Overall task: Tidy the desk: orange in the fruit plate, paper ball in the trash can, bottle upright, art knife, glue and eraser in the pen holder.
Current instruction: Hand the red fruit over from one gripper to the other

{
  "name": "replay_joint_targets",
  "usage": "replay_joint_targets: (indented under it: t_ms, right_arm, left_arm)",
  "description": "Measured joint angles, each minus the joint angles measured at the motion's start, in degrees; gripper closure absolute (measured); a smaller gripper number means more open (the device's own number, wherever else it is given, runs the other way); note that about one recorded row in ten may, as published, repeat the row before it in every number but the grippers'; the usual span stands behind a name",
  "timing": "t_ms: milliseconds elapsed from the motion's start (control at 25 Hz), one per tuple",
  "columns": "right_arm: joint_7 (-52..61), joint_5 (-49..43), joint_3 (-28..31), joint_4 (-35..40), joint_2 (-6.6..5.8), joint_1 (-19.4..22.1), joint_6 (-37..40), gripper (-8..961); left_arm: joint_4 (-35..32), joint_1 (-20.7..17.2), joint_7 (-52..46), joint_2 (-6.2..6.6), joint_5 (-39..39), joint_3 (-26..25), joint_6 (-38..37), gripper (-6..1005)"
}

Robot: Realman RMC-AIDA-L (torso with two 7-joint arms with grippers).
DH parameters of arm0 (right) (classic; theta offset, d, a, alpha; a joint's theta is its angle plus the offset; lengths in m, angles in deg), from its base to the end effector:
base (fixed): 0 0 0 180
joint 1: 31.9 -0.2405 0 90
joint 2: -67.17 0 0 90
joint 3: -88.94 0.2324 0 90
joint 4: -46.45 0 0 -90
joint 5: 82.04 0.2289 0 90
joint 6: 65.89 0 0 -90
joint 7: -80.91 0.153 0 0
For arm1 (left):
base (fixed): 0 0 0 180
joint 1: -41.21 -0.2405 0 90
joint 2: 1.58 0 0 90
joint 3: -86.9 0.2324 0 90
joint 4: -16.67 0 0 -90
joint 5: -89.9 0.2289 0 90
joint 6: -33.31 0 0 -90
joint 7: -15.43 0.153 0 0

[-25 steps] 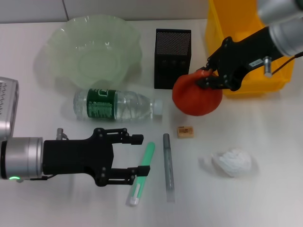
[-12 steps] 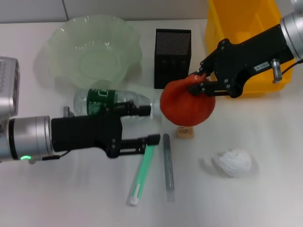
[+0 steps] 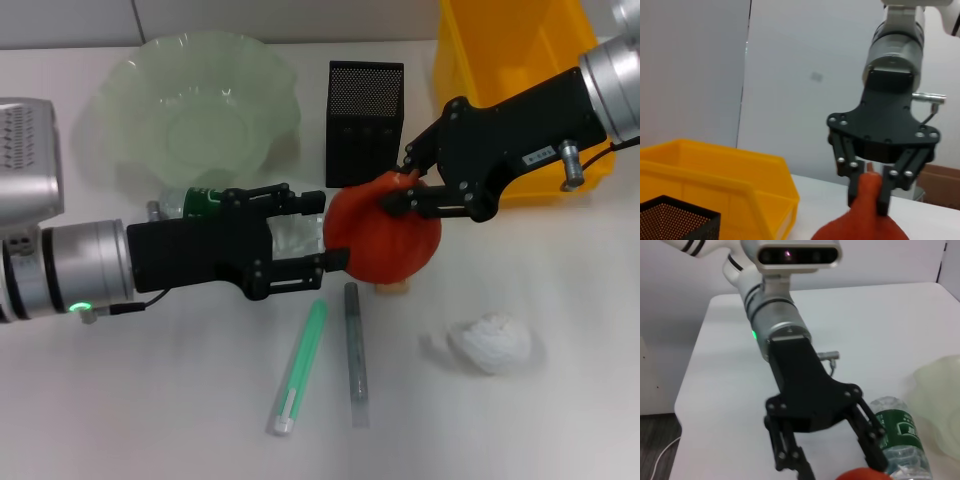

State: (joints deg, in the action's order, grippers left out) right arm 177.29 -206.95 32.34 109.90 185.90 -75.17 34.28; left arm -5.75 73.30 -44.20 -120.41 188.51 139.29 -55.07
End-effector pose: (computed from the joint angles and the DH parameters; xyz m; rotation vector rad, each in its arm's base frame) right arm 0.1186 0.3679 0.0265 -3.1044 0.0520 0.1777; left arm -0.2294 0.3162 -0.0484 -2.7929 -0.3538 -0.9145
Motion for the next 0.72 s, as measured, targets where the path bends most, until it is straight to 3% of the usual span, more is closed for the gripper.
replay_joint_targets:
  t_ms: [720]
  right_arm:
    - [-1.7, 2.6, 0.0, -2.0, 0.1, -0.5, -0.5, 789]
  left_arm:
    - [0.2, 1.4, 0.6, -0.17, -0.1, 0.4, 2.1, 300]
